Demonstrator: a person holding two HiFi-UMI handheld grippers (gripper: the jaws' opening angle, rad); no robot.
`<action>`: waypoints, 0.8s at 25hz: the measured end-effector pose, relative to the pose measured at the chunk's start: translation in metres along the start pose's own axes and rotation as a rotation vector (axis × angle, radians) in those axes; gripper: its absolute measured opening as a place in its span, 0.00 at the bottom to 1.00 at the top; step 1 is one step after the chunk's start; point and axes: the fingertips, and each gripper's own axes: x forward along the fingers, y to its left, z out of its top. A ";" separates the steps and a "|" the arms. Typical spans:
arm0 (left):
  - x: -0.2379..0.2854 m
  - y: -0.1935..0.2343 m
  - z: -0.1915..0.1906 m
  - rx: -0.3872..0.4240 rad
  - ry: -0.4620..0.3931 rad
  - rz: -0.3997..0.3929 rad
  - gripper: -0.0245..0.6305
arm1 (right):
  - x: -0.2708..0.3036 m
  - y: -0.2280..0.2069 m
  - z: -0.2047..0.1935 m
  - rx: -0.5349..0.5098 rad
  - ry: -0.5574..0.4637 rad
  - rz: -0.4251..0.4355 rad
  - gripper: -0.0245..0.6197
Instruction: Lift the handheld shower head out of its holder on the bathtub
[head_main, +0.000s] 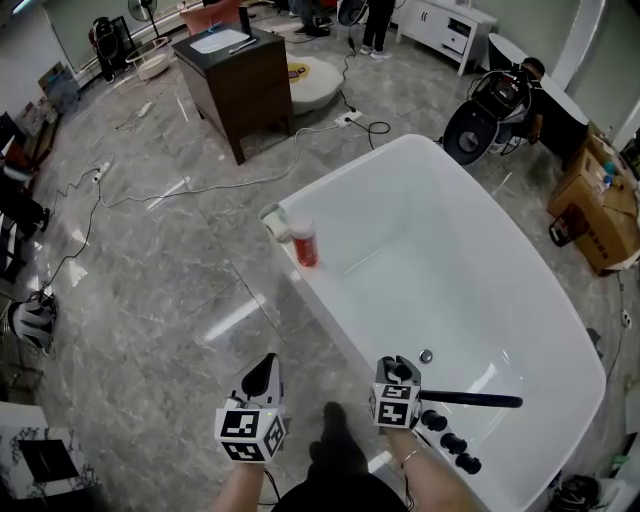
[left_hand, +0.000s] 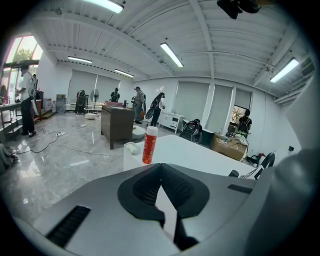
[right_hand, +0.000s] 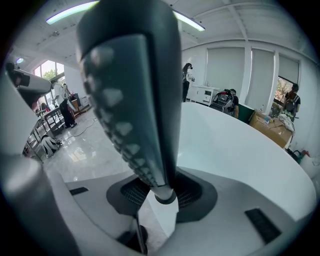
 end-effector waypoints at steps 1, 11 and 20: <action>-0.002 0.001 0.001 -0.001 -0.001 0.002 0.06 | -0.002 0.001 0.000 -0.011 0.000 0.001 0.25; -0.029 0.000 0.006 -0.006 -0.023 0.006 0.06 | -0.030 0.013 0.014 -0.073 -0.029 0.038 0.25; -0.049 -0.011 0.012 -0.004 -0.058 -0.015 0.06 | -0.062 0.023 0.030 -0.120 -0.065 0.053 0.25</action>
